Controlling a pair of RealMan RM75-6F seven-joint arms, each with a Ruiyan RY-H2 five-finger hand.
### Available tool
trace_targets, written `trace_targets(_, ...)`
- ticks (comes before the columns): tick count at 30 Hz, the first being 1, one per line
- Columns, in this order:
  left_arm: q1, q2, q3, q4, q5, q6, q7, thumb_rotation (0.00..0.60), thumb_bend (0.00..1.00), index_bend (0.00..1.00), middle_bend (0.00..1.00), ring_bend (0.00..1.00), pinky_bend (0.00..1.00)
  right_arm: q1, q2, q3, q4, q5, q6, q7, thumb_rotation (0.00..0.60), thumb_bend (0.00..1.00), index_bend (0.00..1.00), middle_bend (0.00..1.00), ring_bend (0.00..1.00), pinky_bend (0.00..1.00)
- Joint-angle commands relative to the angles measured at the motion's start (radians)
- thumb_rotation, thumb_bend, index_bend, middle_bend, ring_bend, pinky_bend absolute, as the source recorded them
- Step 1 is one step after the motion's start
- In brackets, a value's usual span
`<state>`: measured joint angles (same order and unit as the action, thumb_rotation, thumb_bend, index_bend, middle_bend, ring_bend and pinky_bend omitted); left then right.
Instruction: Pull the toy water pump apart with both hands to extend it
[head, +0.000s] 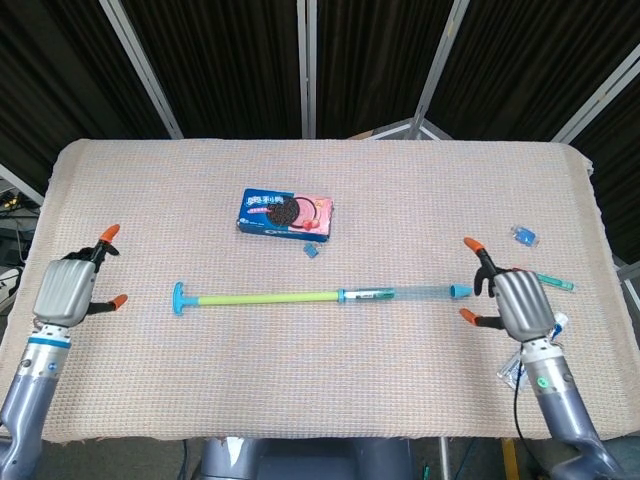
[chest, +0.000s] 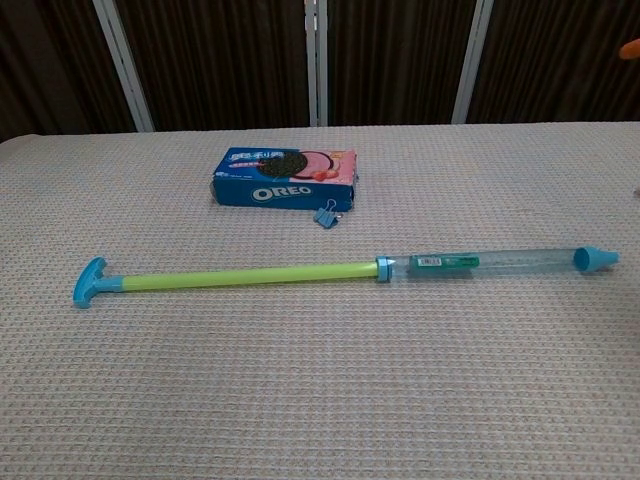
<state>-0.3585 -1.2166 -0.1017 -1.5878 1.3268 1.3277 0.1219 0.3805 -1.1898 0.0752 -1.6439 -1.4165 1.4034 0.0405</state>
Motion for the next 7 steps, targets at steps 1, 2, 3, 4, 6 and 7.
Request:
trace_targets(1,0.097,0.092,0.052,-0.105,0.042,0.096,0.002,0.600,0.00,0.00,0.00,0.00,0.00,-0.091,0.088,-0.054,0.043,-0.080,0.091,0.048,0.600,0.00,0.00,0.00,0.00,0.00)
trace_targets(2,0.118,0.105,0.064,-0.122,0.056,0.122,0.001,0.600,0.00,0.00,0.00,0.00,0.00,-0.107,0.100,-0.063,0.045,-0.092,0.109,0.038,0.600,0.00,0.00,0.00,0.00,0.00)
trace_targets(3,0.144,0.116,0.077,-0.140,0.070,0.153,-0.003,0.600,0.00,0.00,0.00,0.00,0.00,-0.128,0.111,-0.073,0.048,-0.102,0.131,0.016,0.600,0.00,0.00,0.00,0.00,0.00)
trace_targets(4,0.163,0.121,0.087,-0.149,0.084,0.177,-0.005,0.600,0.00,0.00,0.00,0.00,0.00,-0.144,0.116,-0.080,0.047,-0.110,0.148,0.000,0.600,0.00,0.00,0.00,0.00,0.00)
trace_targets(6,0.183,0.119,0.095,-0.154,0.101,0.201,-0.016,0.600,0.00,0.00,0.00,0.00,0.00,-0.161,0.118,-0.084,0.044,-0.119,0.163,-0.022,0.600,0.00,0.00,0.00,0.00,0.00)
trace_targets(7,0.190,0.116,0.098,-0.154,0.109,0.209,-0.025,0.600,0.00,0.00,0.00,0.00,0.00,-0.168,0.118,-0.086,0.044,-0.121,0.168,-0.035,0.600,0.00,0.00,0.00,0.00,0.00)
